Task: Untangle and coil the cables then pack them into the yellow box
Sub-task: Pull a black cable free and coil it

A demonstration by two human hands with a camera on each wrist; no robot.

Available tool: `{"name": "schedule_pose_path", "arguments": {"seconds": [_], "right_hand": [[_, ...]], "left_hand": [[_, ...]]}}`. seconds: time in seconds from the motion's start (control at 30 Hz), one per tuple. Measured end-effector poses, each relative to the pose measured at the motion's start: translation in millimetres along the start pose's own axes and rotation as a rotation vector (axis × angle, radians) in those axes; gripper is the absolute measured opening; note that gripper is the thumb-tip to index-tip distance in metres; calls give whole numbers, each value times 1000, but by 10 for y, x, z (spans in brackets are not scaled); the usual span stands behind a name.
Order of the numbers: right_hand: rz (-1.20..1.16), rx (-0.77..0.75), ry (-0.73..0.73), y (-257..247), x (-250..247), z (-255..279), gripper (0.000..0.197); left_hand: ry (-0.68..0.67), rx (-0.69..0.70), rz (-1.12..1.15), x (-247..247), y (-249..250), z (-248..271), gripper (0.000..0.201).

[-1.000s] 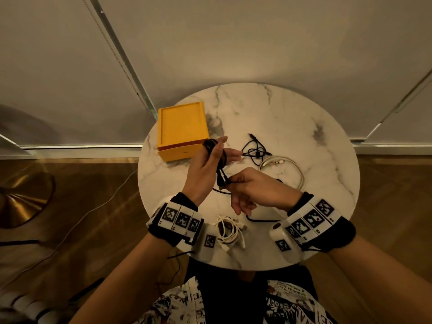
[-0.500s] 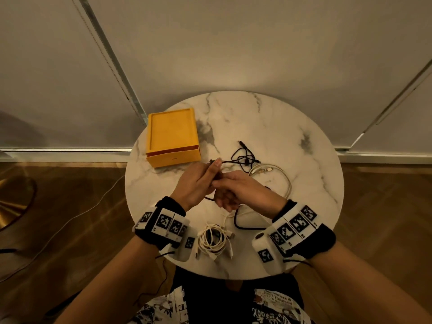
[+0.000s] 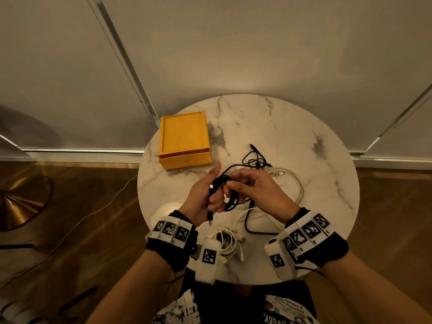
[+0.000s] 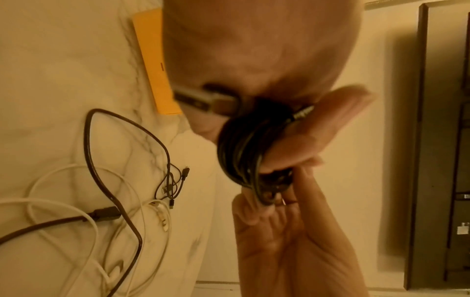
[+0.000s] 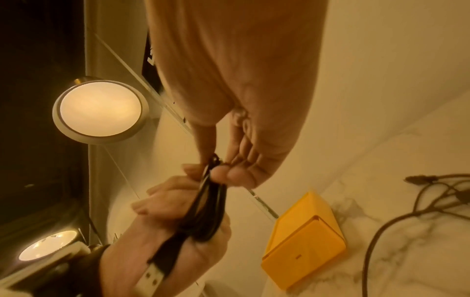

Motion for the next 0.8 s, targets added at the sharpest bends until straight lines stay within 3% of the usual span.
{"name": "schedule_pose_path", "arguments": {"seconds": [0.13,0.27,0.5,0.57,0.63,0.8], "right_hand": [[-28,4,148,92,-18,-10,10],[-54,32,214,179,45,22,11],[-86,63,302,255,-106,20,6],[-117,72,308,257,-143,33,6],[-116,75,308,263,-156,44,6],[-67,75,281,288,-112,48,8]], "left_hand": [[270,342,-194,-110,193,35,57],[371,559,-325,-153,305,103,55],[111,428,-69,-209,36,127,24],[76,366,35,-292,-4,136,25],[58,343,17,-350,-24,164,32],[88,349,-238,-391,72,238,22]]}}
Point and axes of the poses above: each hand's wrist, its own z-axis away from the middle knuckle, its own x-axis out of the palm, y = z × x, the point moved 8 cm from there along -z, towards the middle knuckle, and after that the axes turned 12 degrees about z, right-handed, at the moved point
